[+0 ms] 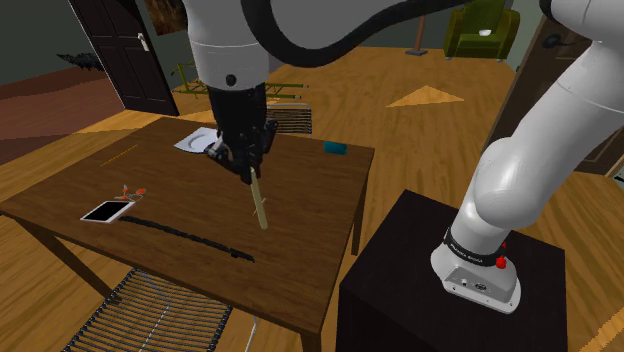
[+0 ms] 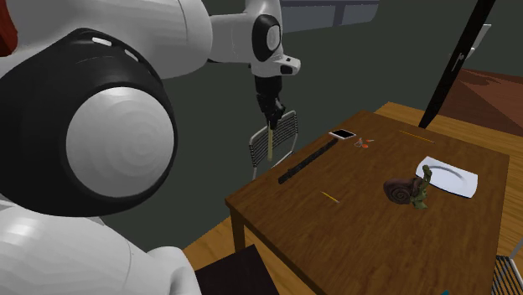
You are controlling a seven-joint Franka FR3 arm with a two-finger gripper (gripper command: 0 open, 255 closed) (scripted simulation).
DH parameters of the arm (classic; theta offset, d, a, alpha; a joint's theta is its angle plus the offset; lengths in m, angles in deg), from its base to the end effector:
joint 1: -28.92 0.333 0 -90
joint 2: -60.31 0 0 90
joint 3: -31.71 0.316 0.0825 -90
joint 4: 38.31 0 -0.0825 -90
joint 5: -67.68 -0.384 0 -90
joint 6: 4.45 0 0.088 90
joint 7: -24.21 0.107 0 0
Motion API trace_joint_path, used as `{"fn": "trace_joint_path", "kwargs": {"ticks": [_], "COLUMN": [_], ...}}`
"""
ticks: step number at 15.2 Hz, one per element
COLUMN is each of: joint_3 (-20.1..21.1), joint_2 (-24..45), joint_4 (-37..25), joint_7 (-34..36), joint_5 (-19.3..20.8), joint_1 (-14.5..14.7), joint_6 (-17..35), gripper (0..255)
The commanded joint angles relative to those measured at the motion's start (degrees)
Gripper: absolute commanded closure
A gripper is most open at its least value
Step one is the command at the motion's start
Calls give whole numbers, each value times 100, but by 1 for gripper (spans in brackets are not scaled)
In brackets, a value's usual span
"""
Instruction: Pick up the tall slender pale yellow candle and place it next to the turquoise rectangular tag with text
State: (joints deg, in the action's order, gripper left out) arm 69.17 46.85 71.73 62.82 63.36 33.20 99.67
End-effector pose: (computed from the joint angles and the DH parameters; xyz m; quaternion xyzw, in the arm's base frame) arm 0.3590 0.3661 0.5760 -0.9984 -0.0160 -0.0545 0.0011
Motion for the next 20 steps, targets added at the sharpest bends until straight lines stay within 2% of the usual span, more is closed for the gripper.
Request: {"fn": "trace_joint_path", "kwargs": {"ticks": [1,11,15,20], "joint_3": [-17,-9,-570,-1235], "joint_2": [-2,164,-492,-1096], "joint_4": [-165,-1083,-463,144], "joint_7": [-13,29,-703,-1520], "joint_5": [3,108,-199,-332], "joint_1": [-8,-49,-149,-238], "joint_6": [-170,-949,-916,-925], "gripper": [255,255,255,255]}}
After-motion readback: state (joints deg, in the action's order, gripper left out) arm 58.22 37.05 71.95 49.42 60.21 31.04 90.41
